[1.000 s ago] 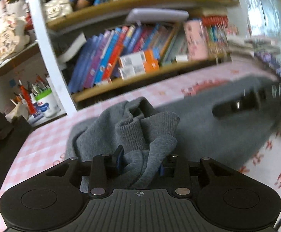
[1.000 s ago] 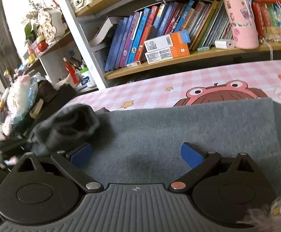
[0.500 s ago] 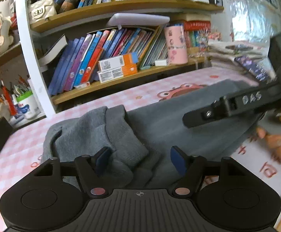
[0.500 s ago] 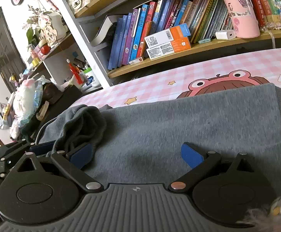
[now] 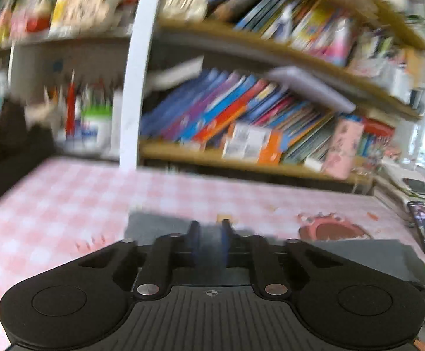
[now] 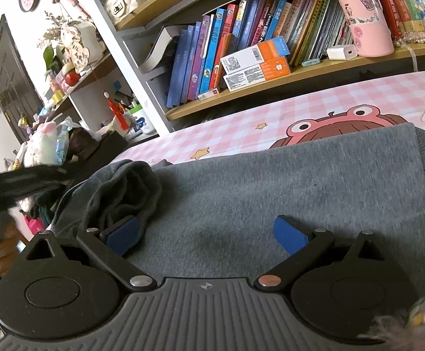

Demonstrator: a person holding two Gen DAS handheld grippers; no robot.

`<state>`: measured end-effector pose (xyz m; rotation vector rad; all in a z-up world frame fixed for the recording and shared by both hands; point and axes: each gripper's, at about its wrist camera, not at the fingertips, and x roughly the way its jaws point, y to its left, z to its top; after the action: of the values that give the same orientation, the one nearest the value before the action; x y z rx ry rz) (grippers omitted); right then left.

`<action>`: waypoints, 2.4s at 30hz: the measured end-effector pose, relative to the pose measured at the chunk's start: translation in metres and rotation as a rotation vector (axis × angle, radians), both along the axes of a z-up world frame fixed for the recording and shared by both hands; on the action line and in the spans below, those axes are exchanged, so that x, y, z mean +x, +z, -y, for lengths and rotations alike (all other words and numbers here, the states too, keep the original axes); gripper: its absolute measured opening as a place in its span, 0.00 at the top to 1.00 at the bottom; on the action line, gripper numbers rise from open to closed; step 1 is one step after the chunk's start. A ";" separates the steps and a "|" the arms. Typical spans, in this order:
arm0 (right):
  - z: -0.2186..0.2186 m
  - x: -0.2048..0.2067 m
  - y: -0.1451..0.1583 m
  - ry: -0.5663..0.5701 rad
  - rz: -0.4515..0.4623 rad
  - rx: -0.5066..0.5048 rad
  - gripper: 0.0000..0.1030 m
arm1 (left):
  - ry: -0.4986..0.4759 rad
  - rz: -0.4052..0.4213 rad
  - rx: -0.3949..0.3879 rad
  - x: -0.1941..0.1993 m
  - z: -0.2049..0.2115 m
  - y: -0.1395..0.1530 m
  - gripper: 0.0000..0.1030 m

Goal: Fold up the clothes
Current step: 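Smooth the folded sleeve flat with the left tool, then move the right tool to the sweatshirt hem end and grasp it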

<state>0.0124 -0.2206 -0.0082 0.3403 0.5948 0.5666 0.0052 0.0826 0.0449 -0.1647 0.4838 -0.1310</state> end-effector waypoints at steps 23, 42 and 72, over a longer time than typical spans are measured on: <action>0.000 0.000 -0.002 -0.002 -0.002 -0.006 0.03 | -0.203 -0.015 0.095 -0.029 0.036 -0.031 0.73; 0.009 -0.025 0.011 -0.061 -0.010 -0.048 0.03 | -0.246 0.100 0.116 -0.064 0.033 -0.026 0.17; 0.111 -0.068 0.018 -0.400 -0.147 0.049 0.05 | -0.332 0.185 0.190 -0.083 0.044 -0.032 0.00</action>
<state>-0.0554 -0.3315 0.0094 0.5361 0.6337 0.1720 -0.0781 0.0389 0.0128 0.1151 0.3338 -0.4194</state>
